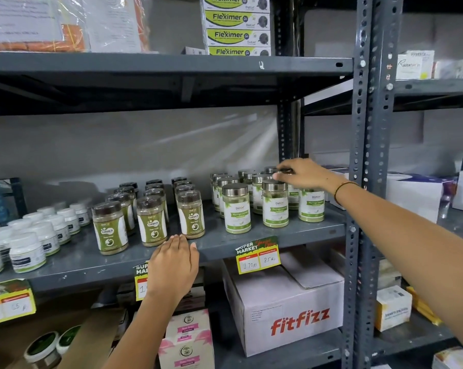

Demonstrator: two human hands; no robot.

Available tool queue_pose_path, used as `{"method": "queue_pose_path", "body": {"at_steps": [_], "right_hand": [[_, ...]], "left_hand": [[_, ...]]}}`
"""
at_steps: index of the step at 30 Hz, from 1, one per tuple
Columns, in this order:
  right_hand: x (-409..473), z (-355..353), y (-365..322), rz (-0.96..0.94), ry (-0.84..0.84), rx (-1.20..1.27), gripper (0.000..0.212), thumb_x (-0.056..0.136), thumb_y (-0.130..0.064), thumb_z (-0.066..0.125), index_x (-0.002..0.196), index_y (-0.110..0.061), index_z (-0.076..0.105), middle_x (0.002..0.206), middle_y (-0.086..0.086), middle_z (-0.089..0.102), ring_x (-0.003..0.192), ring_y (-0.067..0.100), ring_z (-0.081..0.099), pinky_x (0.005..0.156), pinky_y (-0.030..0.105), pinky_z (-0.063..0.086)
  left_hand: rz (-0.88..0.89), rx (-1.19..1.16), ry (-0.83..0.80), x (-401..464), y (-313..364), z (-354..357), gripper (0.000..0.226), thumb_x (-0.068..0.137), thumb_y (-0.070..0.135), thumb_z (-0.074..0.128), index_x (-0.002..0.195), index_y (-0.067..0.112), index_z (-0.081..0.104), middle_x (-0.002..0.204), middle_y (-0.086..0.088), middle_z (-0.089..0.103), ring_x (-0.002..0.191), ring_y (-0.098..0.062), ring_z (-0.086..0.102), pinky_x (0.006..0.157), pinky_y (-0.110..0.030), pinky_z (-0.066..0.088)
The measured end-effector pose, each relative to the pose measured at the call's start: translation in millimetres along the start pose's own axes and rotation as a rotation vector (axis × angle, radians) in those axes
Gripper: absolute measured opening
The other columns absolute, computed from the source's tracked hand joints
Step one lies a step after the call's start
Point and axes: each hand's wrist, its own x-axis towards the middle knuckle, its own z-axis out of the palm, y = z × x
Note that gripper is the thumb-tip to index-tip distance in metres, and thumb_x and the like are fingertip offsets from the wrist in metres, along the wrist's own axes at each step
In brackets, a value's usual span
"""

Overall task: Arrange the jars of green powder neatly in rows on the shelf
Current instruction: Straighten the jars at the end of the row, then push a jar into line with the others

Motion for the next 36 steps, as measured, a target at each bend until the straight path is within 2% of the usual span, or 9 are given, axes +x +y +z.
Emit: {"method": "queue_pose_path", "body": {"at_steps": [5, 10, 14, 20, 25, 29, 32, 34, 36], "right_hand": [[7, 10, -22, 0.005, -0.144, -0.023, 0.070, 0.087, -0.058, 0.056, 0.144, -0.018, 0.046, 0.141, 0.007, 0.054, 0.127, 0.025, 0.052, 0.108, 0.043, 0.040], [10, 11, -26, 0.035, -0.132, 0.025, 0.067, 0.085, -0.053, 0.065, 0.139, -0.015, 0.052, 0.138, 0.006, 0.056, 0.123, 0.024, 0.054, 0.104, 0.039, 0.044], [11, 10, -27, 0.043, -0.099, 0.012, 0.069, 0.078, -0.060, 0.068, 0.129, -0.014, 0.062, 0.128, 0.003, 0.064, 0.114, 0.021, 0.061, 0.100, 0.039, 0.049], [12, 13, -24, 0.064, -0.081, -0.007, 0.075, 0.070, -0.068, 0.069, 0.124, -0.016, 0.064, 0.121, 0.003, 0.067, 0.106, 0.021, 0.063, 0.093, 0.036, 0.052], [11, 12, -26, 0.057, -0.096, -0.041, 0.082, 0.074, -0.070, 0.064, 0.137, -0.019, 0.054, 0.134, 0.006, 0.061, 0.118, 0.025, 0.058, 0.101, 0.041, 0.047], [9, 6, -41, -0.015, 0.092, -0.049, 0.086, 0.080, -0.074, 0.051, 0.145, -0.019, 0.045, 0.145, 0.007, 0.053, 0.130, 0.027, 0.051, 0.110, 0.048, 0.037], [9, 9, -76, -0.137, 0.259, 0.058, 0.076, 0.084, -0.070, 0.048, 0.142, -0.021, 0.049, 0.144, 0.006, 0.053, 0.132, 0.027, 0.048, 0.108, 0.047, 0.040], [13, 16, -110, -0.262, 0.240, 0.092, 0.072, 0.087, -0.066, 0.050, 0.142, -0.020, 0.048, 0.145, 0.005, 0.051, 0.133, 0.024, 0.047, 0.108, 0.044, 0.041], [16, 27, -142, -0.342, 0.145, 0.077, 0.069, 0.088, -0.059, 0.054, 0.144, -0.020, 0.045, 0.148, 0.006, 0.048, 0.136, 0.023, 0.044, 0.110, 0.044, 0.039]], "left_hand": [[0.007, 0.000, -0.004, 1, 0, 0, 0.053, 0.097, 0.038, 0.027, 0.128, 0.005, 0.055, 0.130, -0.012, 0.061, 0.124, -0.022, 0.053, 0.106, -0.036, 0.040], [0.003, -0.001, -0.004, 1, 0, 1, 0.054, 0.097, 0.039, 0.026, 0.128, 0.005, 0.055, 0.130, -0.012, 0.060, 0.124, -0.022, 0.052, 0.106, -0.037, 0.041], [0.010, 0.002, 0.000, 1, 0, 1, 0.054, 0.097, 0.039, 0.026, 0.127, 0.005, 0.056, 0.130, -0.013, 0.061, 0.123, -0.022, 0.053, 0.106, -0.037, 0.041], [0.006, 0.011, -0.001, 2, 0, 2, 0.057, 0.097, 0.040, 0.023, 0.130, 0.006, 0.054, 0.132, -0.011, 0.059, 0.125, -0.021, 0.051, 0.107, -0.036, 0.039], [0.007, 0.009, 0.010, 2, 0, 2, 0.056, 0.097, 0.040, 0.024, 0.129, 0.006, 0.055, 0.131, -0.011, 0.060, 0.124, -0.021, 0.052, 0.107, -0.036, 0.040], [0.002, 0.005, -0.014, 2, 0, 0, 0.057, 0.097, 0.041, 0.022, 0.131, 0.007, 0.053, 0.133, -0.010, 0.058, 0.126, -0.020, 0.050, 0.107, -0.035, 0.038], [0.016, -0.011, -0.061, 3, -4, -3, 0.058, 0.097, 0.042, 0.019, 0.134, 0.008, 0.049, 0.138, -0.009, 0.054, 0.129, -0.019, 0.047, 0.108, -0.034, 0.037], [0.014, -0.022, -0.080, 7, -8, -8, 0.058, 0.097, 0.043, 0.020, 0.134, 0.008, 0.047, 0.140, -0.010, 0.052, 0.128, -0.021, 0.047, 0.103, -0.036, 0.041], [0.012, -0.007, -0.097, 10, -11, -14, 0.055, 0.096, 0.043, 0.022, 0.129, 0.009, 0.051, 0.134, -0.009, 0.056, 0.120, -0.023, 0.053, 0.091, -0.038, 0.048]]}}
